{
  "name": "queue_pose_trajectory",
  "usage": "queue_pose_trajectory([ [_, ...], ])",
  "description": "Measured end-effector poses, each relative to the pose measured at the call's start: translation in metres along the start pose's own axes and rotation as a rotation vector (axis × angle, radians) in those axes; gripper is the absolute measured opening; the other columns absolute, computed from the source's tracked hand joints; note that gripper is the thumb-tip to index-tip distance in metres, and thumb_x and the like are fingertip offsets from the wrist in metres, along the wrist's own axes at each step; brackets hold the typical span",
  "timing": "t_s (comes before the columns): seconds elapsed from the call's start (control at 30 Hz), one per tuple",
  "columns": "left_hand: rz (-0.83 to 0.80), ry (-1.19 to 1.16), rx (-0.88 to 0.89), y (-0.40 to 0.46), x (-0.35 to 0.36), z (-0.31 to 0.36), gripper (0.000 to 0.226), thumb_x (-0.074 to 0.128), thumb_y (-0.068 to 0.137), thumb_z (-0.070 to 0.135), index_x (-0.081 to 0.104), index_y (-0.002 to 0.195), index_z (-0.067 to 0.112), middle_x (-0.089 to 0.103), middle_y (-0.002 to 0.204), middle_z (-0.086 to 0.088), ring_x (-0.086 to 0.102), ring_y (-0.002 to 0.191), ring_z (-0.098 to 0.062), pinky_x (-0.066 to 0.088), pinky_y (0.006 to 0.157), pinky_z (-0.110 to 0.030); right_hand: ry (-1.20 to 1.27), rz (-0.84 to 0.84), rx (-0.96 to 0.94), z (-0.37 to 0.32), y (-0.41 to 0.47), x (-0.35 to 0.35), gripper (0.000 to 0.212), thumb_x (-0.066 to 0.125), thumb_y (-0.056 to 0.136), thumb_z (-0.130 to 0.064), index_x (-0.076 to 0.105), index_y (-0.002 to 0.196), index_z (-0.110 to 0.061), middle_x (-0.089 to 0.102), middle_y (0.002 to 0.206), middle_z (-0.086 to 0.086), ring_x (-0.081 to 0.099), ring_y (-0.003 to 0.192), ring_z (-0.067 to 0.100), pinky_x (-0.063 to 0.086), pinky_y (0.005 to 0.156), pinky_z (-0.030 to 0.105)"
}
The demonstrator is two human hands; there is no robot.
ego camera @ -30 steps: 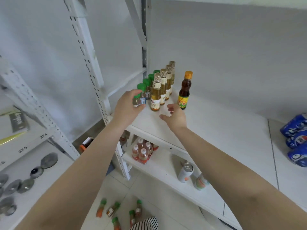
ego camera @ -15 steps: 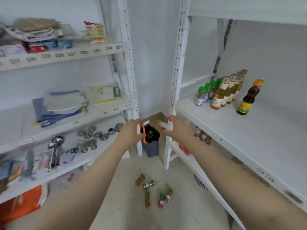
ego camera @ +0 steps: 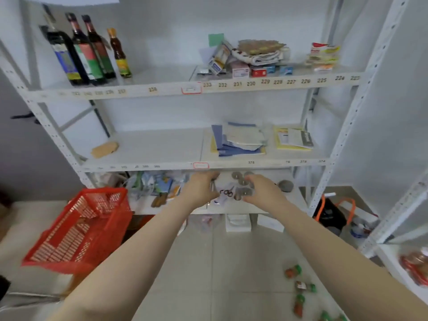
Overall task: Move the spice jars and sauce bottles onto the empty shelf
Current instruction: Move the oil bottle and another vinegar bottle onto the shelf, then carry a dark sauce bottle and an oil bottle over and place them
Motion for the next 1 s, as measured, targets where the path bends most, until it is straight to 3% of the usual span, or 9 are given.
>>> queue_pose_trajectory([
  [0.1, 0.051, 0.061, -0.053, -0.007, -0.055, -0.064, 0.065, 0.070, 0.079, 0.025, 0.045, 0.138, 0.021, 0.052, 0.134, -0.008, 0.049, 0.123, -0.026, 0.043, 0.100, -0.036, 0.001, -0.010, -0.081, -0.074, 0.031, 0.020, 0.056, 0.070, 0.080, -0.026, 0.048, 0.132, -0.021, 0.055, 0.124, 0.003, 0.058, 0.110, 0.023, 0.047, 0.082, 0.030],
  [0.37, 0.258, 0.077, -0.089, 0.008, -0.195, -0.156, 0.066, 0.069, 0.082, 0.026, 0.040, 0.141, 0.021, 0.048, 0.140, -0.005, 0.047, 0.126, -0.022, 0.042, 0.101, -0.034, -0.040, 0.030, -0.286, -0.215, 0.121, 0.014, 0.063, 0.072, 0.080, -0.029, 0.046, 0.136, -0.019, 0.052, 0.135, 0.006, 0.052, 0.120, 0.023, 0.043, 0.094, 0.032],
  [0.5, 0.364, 0.084, -0.128, 0.033, -0.242, -0.188, 0.063, 0.065, 0.086, 0.026, 0.038, 0.142, 0.022, 0.046, 0.140, -0.001, 0.046, 0.127, -0.020, 0.038, 0.090, -0.027, -0.053, 0.054, -0.350, -0.258, 0.178, -0.003, 0.063, 0.073, 0.080, -0.033, 0.047, 0.136, -0.019, 0.052, 0.136, 0.006, 0.052, 0.121, 0.022, 0.043, 0.095, 0.033],
  [0.73, 0.550, -0.090, -0.248, 0.088, -0.304, -0.250, 0.062, 0.069, 0.083, 0.025, 0.042, 0.139, 0.021, 0.052, 0.136, -0.004, 0.050, 0.122, -0.021, 0.039, 0.091, -0.027, 0.025, 0.104, -0.443, -0.323, 0.279, -0.026, 0.060, 0.075, 0.077, -0.030, 0.050, 0.132, -0.022, 0.056, 0.132, 0.004, 0.055, 0.116, 0.021, 0.046, 0.092, 0.033],
  [0.83, 0.624, -0.151, -0.301, 0.106, -0.326, -0.281, 0.063, 0.071, 0.081, 0.026, 0.043, 0.138, 0.022, 0.053, 0.135, -0.004, 0.050, 0.122, -0.021, 0.046, 0.094, -0.035, 0.041, 0.108, -0.480, -0.354, 0.316, -0.029, 0.060, 0.075, 0.078, -0.030, 0.050, 0.131, -0.022, 0.055, 0.131, 0.003, 0.058, 0.111, 0.023, 0.050, 0.089, 0.036],
  [1.0, 0.720, -0.231, -0.327, 0.134, -0.361, -0.327, 0.066, 0.070, 0.083, 0.026, 0.041, 0.141, 0.016, 0.052, 0.136, -0.007, 0.051, 0.122, -0.023, 0.042, 0.097, -0.034, 0.072, 0.118, -0.508, -0.398, 0.369, -0.028, 0.060, 0.076, 0.078, -0.031, 0.050, 0.131, -0.023, 0.055, 0.128, 0.002, 0.060, 0.102, 0.023, 0.052, 0.081, 0.034],
])
Point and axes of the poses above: each hand's wrist, its own y-axis towards the middle knuckle, its own x-axis out of the palm, z = x × y, the point moved 9 cm from there along y, towards the middle knuckle
